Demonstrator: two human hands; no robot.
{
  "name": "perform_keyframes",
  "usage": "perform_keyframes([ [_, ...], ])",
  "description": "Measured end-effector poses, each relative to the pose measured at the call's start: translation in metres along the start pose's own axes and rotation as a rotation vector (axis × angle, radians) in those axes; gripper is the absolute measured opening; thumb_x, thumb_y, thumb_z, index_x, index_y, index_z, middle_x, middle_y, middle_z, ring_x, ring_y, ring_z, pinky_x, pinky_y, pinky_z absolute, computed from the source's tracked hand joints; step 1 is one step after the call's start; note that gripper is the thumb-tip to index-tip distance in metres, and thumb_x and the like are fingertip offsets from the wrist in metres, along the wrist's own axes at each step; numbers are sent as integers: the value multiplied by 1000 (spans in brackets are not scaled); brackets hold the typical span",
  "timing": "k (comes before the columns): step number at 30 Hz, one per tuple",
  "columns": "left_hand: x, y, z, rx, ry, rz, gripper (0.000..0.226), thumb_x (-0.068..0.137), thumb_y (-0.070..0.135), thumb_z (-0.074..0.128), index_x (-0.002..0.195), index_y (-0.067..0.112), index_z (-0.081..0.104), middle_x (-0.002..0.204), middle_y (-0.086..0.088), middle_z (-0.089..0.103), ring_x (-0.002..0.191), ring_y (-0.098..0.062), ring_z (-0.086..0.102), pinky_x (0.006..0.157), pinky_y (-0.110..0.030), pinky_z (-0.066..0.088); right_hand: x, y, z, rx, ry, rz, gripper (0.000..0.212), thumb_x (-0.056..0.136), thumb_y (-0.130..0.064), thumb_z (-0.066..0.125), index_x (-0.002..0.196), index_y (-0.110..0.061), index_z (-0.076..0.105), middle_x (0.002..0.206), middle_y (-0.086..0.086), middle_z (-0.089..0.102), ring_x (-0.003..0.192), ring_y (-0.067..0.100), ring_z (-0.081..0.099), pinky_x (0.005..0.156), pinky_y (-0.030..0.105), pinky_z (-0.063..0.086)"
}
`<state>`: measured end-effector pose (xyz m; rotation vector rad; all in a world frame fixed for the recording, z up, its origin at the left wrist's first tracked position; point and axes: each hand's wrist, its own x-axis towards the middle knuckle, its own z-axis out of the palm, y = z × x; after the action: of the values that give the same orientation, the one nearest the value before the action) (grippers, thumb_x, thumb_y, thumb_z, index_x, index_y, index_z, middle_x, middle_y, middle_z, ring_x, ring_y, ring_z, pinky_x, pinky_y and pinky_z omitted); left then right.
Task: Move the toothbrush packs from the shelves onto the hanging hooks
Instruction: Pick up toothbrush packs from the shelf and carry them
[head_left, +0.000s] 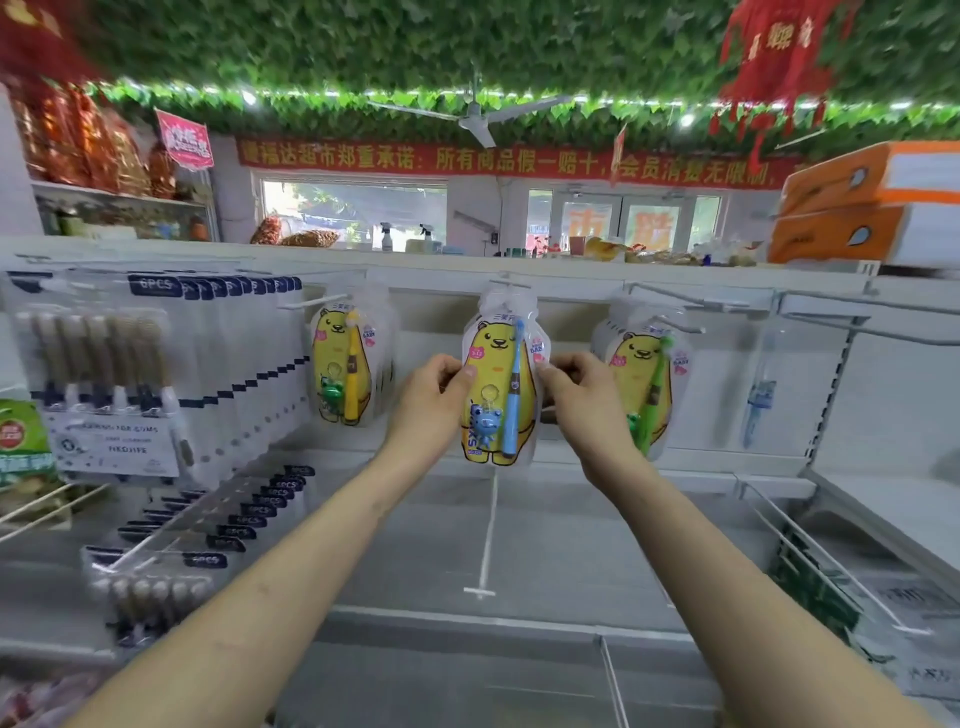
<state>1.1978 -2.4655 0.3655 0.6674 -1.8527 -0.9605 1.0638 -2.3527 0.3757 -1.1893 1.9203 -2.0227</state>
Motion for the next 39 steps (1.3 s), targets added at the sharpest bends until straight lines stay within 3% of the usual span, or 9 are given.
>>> perform_keyframes([
  [5,21,-5,7,97,-3,3,24,106,40,56,101,20,66,93,4,74,87,-23,72,79,-45,58,25,12,8,-40,26,37,15,103,-33,62,100,-19,68,97,4,75,93,23,75,83,52,64],
  [10,24,-27,6,110,25,80,13,105,36,59,111,25,60,104,10,67,99,-13,66,85,-37,56,10,19,8,-138,100,43,10,102,-32,63,100,-22,65,95,0,73,90,20,72,87,50,63],
  [14,0,-49,13,110,62,175,13,103,34,63,111,26,57,107,5,65,95,-12,64,79,-34,55,-20,38,2,-330,112,19,5,101,-22,62,106,-21,65,98,-4,70,94,17,69,89,44,61],
  [18,-32,-56,38,185,-61,284,8,101,31,64,104,25,60,100,4,65,87,-14,61,72,-35,53,-50,50,-16,-561,96,-67,10,99,-19,64,107,-16,68,101,-2,71,94,15,65,82,31,54],
  [21,-55,-46,70,294,-251,389,11,98,36,64,105,28,61,100,6,65,95,-21,61,76,-44,55,-74,57,-45,-769,61,-108,15,97,-23,62,111,-18,66,107,1,67,98,21,63,86,43,55],
  [25,-89,-8,125,448,-424,575,40,92,38,69,126,21,58,124,-1,62,117,-27,56,88,-45,51,-109,59,-108,-1077,69,-95,32,95,-21,60,126,-16,58,123,7,58,105,31,60,80,48,53],
  [29,-136,39,187,506,-495,707,60,87,40,75,138,17,53,134,-8,56,124,-33,51,97,-49,48,-166,65,-201,-1339,232,-91,34,87,-12,60,121,-12,61,113,11,60,99,36,59,69,44,47],
  [32,-191,72,247,452,-595,752,64,86,38,76,140,15,51,140,-11,53,130,-35,48,100,-50,48,-225,71,-284,-1498,297,45,38,82,-10,61,119,-10,60,111,13,59,99,39,59,75,46,48],
  [39,-367,152,410,467,-865,959,71,83,47,78,140,17,50,145,-9,49,132,-35,48,92,-50,52,-389,79,-476,-1706,321,403,34,83,-13,59,117,-12,57,113,11,58,102,35,58,83,45,50],
])
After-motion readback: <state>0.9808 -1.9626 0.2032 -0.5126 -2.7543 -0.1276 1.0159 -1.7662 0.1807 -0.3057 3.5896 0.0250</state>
